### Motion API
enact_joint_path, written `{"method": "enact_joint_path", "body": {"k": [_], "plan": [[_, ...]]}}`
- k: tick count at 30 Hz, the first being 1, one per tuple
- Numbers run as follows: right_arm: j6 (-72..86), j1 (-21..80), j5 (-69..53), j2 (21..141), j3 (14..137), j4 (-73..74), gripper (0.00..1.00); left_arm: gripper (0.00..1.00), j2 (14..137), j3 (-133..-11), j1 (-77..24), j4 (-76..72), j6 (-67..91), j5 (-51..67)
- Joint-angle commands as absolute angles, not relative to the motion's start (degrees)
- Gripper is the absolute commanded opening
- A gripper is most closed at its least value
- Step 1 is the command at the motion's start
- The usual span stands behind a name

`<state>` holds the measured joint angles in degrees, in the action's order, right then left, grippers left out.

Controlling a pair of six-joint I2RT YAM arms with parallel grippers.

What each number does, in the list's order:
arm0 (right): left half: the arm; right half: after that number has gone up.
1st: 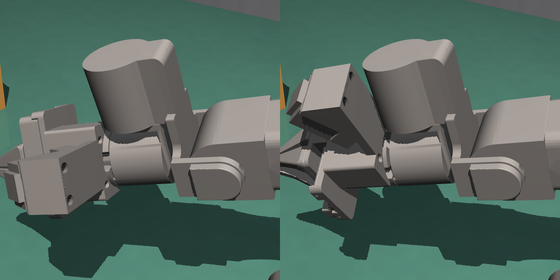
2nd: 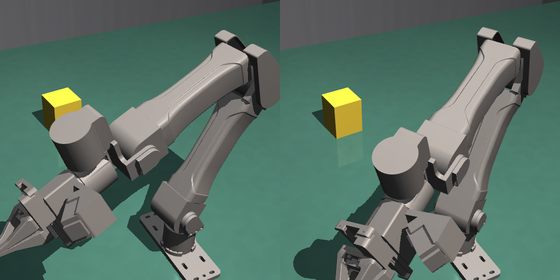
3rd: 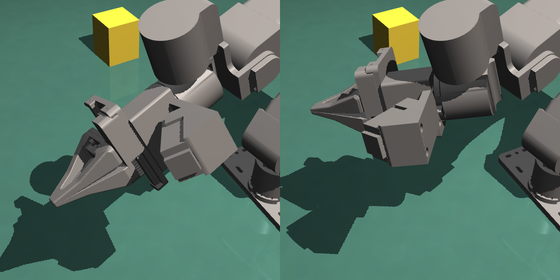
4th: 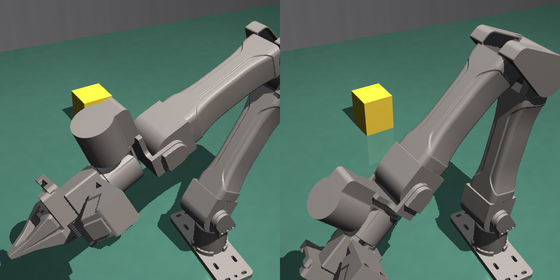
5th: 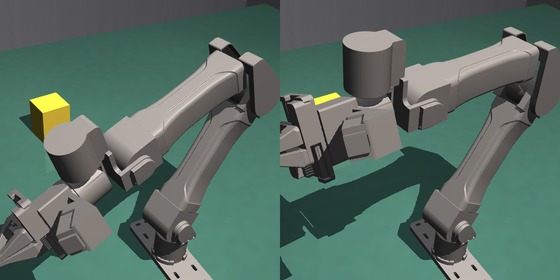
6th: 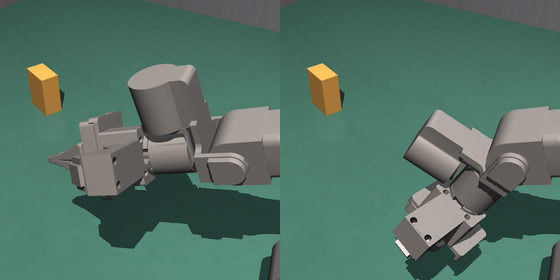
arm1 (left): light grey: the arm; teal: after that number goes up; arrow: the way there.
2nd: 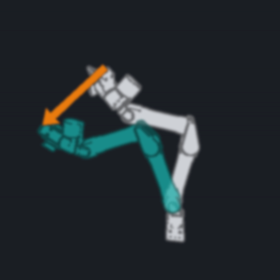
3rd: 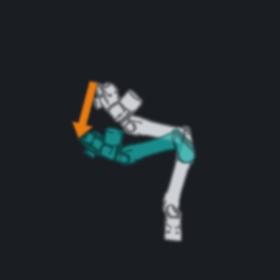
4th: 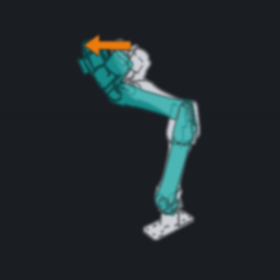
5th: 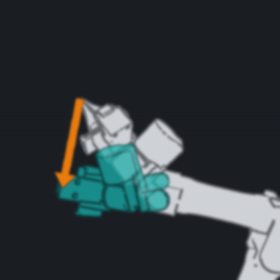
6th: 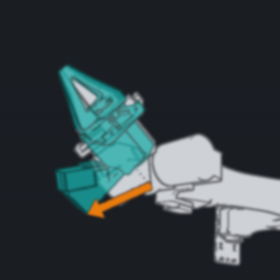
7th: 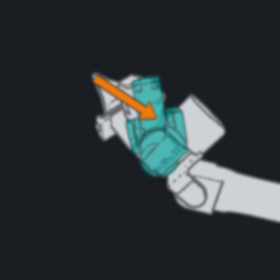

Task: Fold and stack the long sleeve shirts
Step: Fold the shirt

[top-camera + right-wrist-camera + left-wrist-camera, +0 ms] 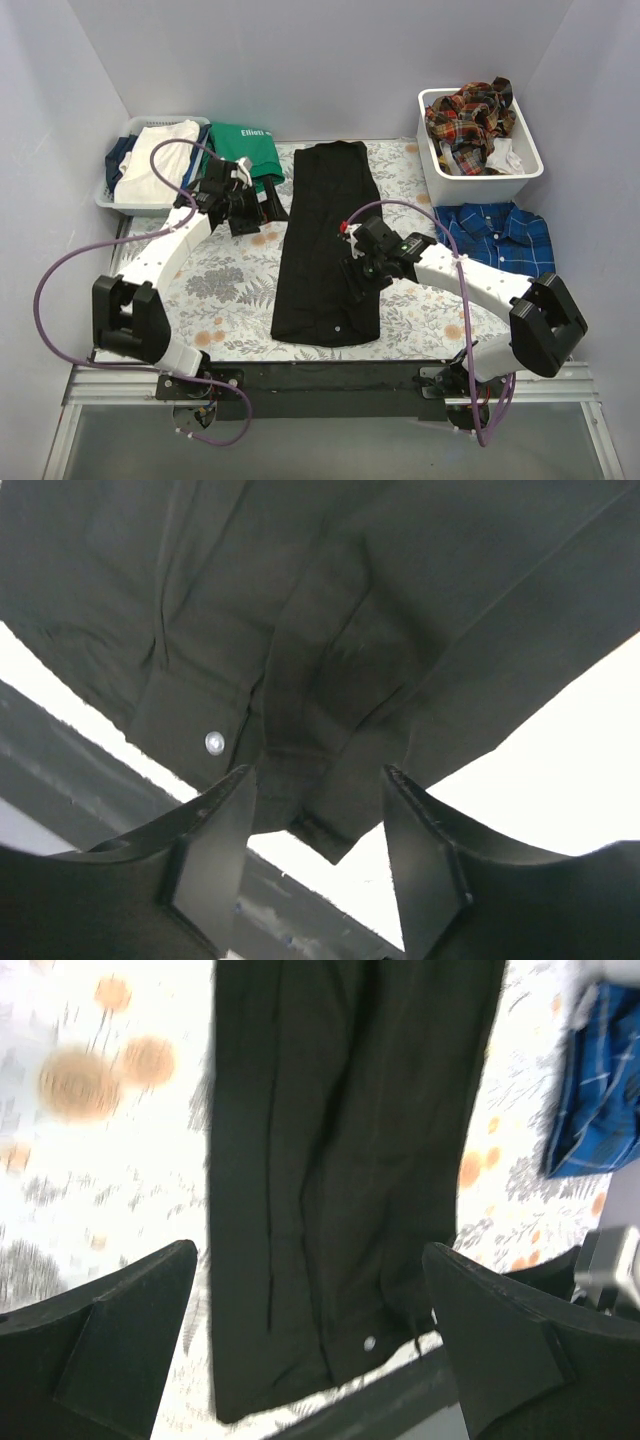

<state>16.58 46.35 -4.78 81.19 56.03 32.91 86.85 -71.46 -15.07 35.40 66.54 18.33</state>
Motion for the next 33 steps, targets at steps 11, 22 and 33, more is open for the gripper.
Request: {"method": "enact_joint_path", "body": {"k": [11,22,33], "plan": [[18.81,53.78,-13.26,87.97,52.47,27.95,0.45,0.98,75.15,-54.68,-14.77,40.69,70.05,18.19],[17.22,57.48,-30.67,90.0,50.36,27.68,0.41,0.97,76.72,-49.22,-14.68,42.01,70.05,21.53],[26.96,56.34,-11.17,76.57,49.23,31.02,0.42,0.92,74.45,-42.38,-14.77,48.24,69.08,26.19]]}}
